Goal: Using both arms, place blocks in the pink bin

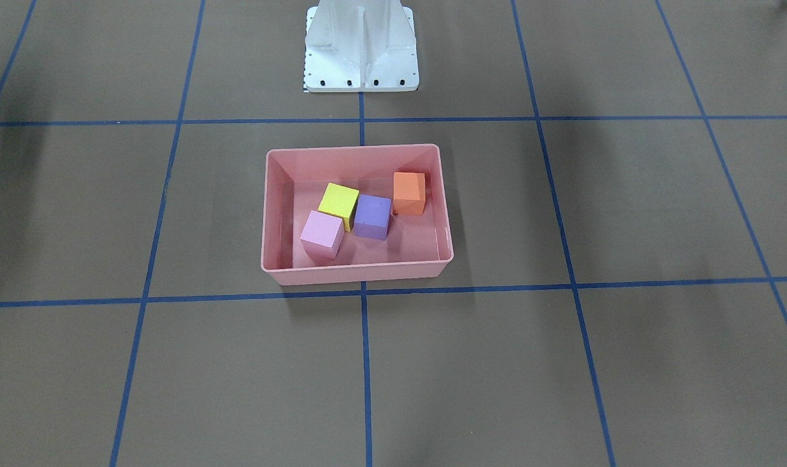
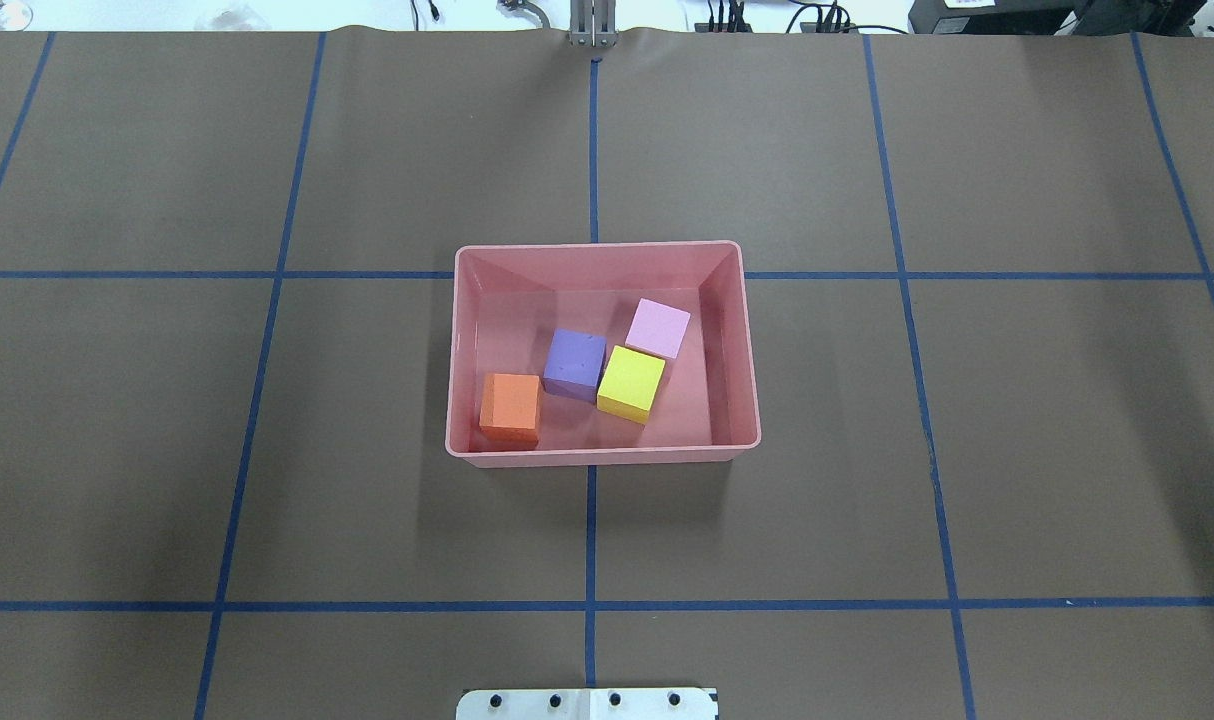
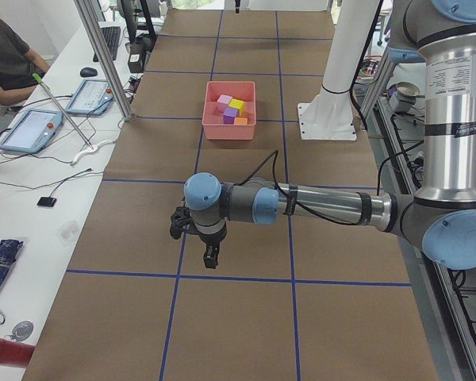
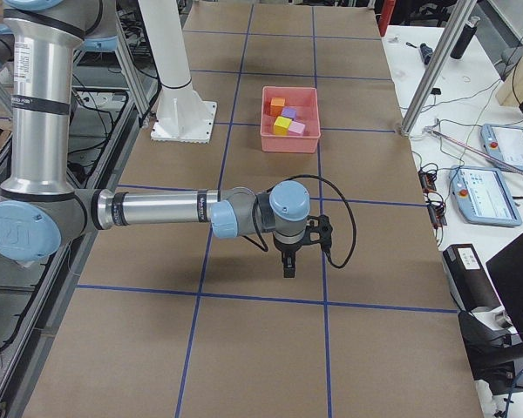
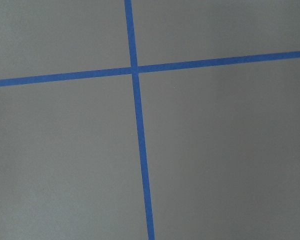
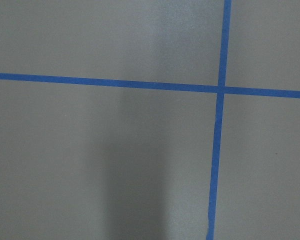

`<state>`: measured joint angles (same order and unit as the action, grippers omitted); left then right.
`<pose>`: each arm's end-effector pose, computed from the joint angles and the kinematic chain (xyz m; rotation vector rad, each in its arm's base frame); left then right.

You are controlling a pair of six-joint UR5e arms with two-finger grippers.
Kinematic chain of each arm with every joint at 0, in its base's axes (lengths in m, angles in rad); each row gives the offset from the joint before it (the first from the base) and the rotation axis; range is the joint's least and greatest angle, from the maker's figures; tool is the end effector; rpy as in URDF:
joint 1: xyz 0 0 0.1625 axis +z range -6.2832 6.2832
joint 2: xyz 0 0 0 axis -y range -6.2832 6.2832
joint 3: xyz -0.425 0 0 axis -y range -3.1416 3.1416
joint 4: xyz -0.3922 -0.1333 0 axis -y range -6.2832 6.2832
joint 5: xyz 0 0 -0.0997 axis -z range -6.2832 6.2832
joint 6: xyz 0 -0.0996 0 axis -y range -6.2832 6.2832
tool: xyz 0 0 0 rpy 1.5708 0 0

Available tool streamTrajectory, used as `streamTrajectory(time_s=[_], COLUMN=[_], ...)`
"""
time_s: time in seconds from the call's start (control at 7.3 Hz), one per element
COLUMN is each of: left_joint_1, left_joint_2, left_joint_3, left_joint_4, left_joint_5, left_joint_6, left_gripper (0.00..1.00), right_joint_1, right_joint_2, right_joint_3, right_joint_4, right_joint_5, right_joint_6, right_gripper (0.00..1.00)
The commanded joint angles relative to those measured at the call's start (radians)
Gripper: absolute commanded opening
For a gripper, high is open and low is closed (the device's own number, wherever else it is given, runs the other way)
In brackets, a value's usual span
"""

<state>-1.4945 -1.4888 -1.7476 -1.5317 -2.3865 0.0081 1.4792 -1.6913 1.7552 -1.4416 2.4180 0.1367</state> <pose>-0.0256 -0.4623 0.6115 0.0248 0.8172 0.1024 0.0172 -0.4543 0.6050 0.0840 -0.8595 -0.0395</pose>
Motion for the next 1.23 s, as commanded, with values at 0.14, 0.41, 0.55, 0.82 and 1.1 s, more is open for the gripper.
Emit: streamTrajectory(time_s=[0.14, 0.41, 0.55, 0.82, 1.1], left_joint_1=[0.002, 0.002, 0.0, -0.001, -0.003], left_joint_2=[-0.02, -0.025, -0.016, -0.013, -0.001], left_joint_3=[0.023, 0.008, 0.016, -0.004, -0.039], left_joint_4=[-0.008, -0.01, -0.013, -0.013, -0.013], left_joint_5=[0.0, -0.002, -0.003, -0.002, 0.006], left_joint_6=[0.003, 0.001, 0.013, 0.013, 0.004], left_gripper=[1.0, 1.0, 1.0, 1.0, 1.0], right_joint_1=[0.0, 0.015, 0.015, 0.015, 0.015], right_joint_2=[0.024, 0.007, 0.012, 0.012, 0.005], right_joint_3=[-0.042, -0.024, -0.022, -0.025, -0.019], right_joint_4=[0.001, 0.0, 0.0, 0.0, 0.0], right_joint_5=[0.007, 0.0, 0.009, 0.003, 0.003], right_joint_6=[0.004, -0.009, 0.003, 0.003, 0.004], right_gripper=[1.0, 1.0, 1.0, 1.0, 1.0])
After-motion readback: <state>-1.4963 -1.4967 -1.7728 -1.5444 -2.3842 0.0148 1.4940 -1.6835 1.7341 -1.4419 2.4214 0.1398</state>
